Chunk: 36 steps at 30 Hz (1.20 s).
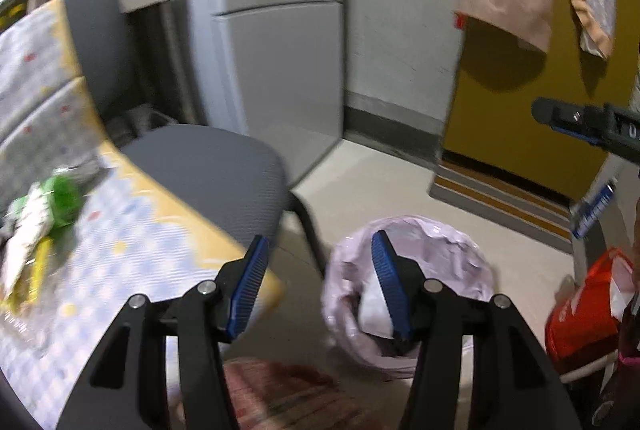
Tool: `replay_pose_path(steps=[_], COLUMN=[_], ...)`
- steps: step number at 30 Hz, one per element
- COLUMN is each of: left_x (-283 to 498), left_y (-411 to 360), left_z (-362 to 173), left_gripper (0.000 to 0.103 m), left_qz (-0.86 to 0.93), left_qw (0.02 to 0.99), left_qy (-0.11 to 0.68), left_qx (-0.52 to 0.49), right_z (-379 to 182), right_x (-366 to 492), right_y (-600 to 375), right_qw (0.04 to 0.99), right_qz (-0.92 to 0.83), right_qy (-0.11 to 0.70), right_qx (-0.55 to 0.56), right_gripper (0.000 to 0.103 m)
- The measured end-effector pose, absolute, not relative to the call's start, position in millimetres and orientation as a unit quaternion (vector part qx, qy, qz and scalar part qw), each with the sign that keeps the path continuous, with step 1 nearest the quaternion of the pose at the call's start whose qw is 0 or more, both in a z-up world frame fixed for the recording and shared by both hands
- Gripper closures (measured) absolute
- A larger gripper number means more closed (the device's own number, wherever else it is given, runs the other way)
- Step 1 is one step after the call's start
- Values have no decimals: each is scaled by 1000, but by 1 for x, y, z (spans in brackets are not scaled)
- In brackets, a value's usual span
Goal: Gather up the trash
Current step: 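Open the left gripper to drop the white tissue into the bin, then move both grippers back over the trash on the chair, then grasp the white-and-orange noodle cup rim with the left gripper and lift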
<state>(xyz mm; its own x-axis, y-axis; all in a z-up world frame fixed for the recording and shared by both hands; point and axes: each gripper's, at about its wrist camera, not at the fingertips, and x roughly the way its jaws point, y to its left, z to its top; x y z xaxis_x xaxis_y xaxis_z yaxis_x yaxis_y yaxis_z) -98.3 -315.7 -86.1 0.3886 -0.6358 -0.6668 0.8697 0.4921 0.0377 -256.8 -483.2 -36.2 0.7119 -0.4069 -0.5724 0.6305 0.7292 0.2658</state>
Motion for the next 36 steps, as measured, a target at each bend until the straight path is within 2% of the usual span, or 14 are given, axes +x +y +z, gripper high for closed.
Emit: replay_pose_path(steps=[17, 21, 24, 29, 32, 36], left_x=[-18, 8, 30, 80, 110, 143], left_y=[-120, -76, -46, -8, -7, -35], left_z=[-52, -45, -40, -36, -31, -33], left_gripper=[48, 47, 41, 39, 22, 19], left_qz=[-264, -201, -149, -89, -85, -88], left_qw=[901, 918, 932, 943, 947, 947], left_qy=[323, 324, 316, 309, 297, 288], left_qx=[121, 108, 102, 87, 84, 115], right_z=[-5, 0, 2, 7, 8, 5], right_x=[-117, -76, -46, -5, 15, 34], right_y=[-366, -330, -303, -274, -266, -266], right_qw=[938, 940, 941, 942, 942, 940], right_qz=[-108, -58, -27, 10, 20, 18], right_qy=[295, 313, 321, 323, 325, 329], right_qx=[150, 122, 101, 87, 85, 91], right_gripper=[49, 42, 40, 40, 40, 39])
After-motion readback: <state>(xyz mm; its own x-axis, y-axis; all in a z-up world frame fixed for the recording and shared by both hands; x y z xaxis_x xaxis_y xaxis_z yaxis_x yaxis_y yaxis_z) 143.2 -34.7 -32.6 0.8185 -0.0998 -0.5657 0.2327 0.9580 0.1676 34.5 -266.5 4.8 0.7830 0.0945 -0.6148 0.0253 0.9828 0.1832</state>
